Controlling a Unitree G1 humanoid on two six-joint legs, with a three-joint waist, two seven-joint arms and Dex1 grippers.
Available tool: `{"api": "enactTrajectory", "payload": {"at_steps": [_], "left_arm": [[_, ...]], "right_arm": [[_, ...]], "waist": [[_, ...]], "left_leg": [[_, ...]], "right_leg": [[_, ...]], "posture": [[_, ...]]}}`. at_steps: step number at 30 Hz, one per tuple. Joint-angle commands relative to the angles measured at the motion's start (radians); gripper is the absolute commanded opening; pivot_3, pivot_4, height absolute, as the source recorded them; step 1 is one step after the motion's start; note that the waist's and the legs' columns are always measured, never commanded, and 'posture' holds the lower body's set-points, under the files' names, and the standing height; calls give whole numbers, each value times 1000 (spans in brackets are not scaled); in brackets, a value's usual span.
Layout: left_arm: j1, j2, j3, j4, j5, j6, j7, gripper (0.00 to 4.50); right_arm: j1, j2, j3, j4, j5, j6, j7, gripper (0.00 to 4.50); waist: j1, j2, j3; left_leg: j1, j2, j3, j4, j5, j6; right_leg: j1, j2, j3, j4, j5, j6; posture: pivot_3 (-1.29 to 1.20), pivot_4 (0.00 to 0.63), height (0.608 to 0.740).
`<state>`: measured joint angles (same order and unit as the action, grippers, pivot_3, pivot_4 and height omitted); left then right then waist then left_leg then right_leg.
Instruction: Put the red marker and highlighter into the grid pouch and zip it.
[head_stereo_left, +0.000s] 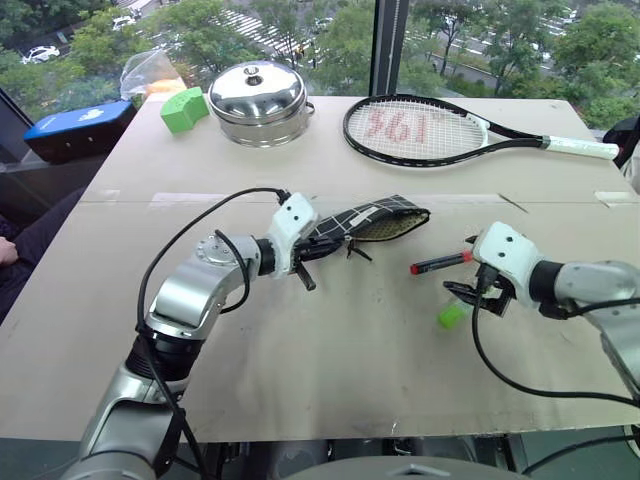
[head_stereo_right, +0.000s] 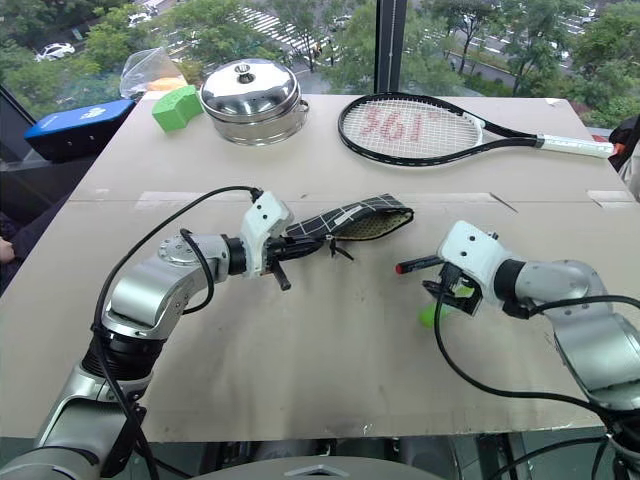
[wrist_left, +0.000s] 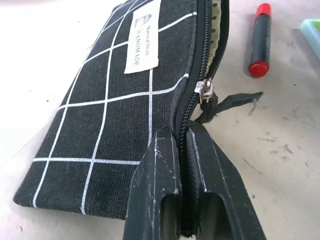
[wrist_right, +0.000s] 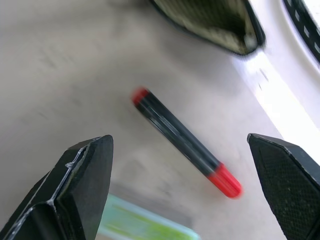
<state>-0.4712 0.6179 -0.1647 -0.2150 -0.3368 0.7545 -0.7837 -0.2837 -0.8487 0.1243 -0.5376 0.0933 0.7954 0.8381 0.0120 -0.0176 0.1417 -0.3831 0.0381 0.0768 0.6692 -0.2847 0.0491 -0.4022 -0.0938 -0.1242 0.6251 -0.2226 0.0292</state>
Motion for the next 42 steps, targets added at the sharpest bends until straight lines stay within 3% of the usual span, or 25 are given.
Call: {"api": "enactTrajectory", "payload": {"at_steps": [1,7,10,14,18,24,28,36,42], "left_arm": [[13,30,27,-45,-6,-26,-27,0],[35,47,44,-71,-5,-24,-19,0],[61,53,61,-100,-11,-13,-4,0],[86,53,79,-122,-10,-5,15,0],[85,41,82,-134,-15,4,33,0],[62,14,70,-124,-15,24,58,0],[25,-2,38,-92,-4,26,54,0],[-16,-33,-1,-78,-9,22,29,0],[-12,-57,-41,-111,5,20,34,0]], "right_arm": [[-116,-11,73,215,-29,-183,89,4380],[-346,32,241,651,-113,-388,260,4380],[-429,53,288,811,-126,-431,370,3708],[-463,71,280,885,-111,-455,438,1912],[-393,33,199,721,-83,-422,402,244],[-211,-31,72,249,-112,-278,250,210],[-228,-12,128,-6,-219,-89,148,210],[-377,-6,339,72,-426,-82,113,210],[-521,104,456,232,-542,-167,102,209]], "waist": [[-2,0,0],[3,-2,2],[2,-2,2],[4,-2,2],[4,-2,3],[4,0,4],[2,0,4],[4,0,4],[-2,0,4]], "left_leg": [[0,0,0,0,0,-1],[0,0,1,0,1,-2],[0,0,1,0,1,-2],[1,0,1,0,1,-2],[1,0,1,2,1,-2],[0,0,-2,1,1,-2],[1,0,-1,1,2,-4],[0,-1,-2,1,2,-4],[1,0,-1,1,3,-4]], "right_leg": [[0,0,0,0,0,0],[0,0,0,0,1,-1],[0,0,1,-1,1,-1],[1,0,0,-1,1,-1],[3,-2,0,0,1,-1],[3,-3,0,0,1,-1],[3,-2,0,0,1,-1],[3,-2,-1,0,1,-1],[2,0,-1,0,1,-1]], "posture": [[0,150,740],[0,150,740],[0,150,740],[0,150,740],[0,150,740],[0,150,740],[0,150,740],[0,150,740],[0,150,740]]}}
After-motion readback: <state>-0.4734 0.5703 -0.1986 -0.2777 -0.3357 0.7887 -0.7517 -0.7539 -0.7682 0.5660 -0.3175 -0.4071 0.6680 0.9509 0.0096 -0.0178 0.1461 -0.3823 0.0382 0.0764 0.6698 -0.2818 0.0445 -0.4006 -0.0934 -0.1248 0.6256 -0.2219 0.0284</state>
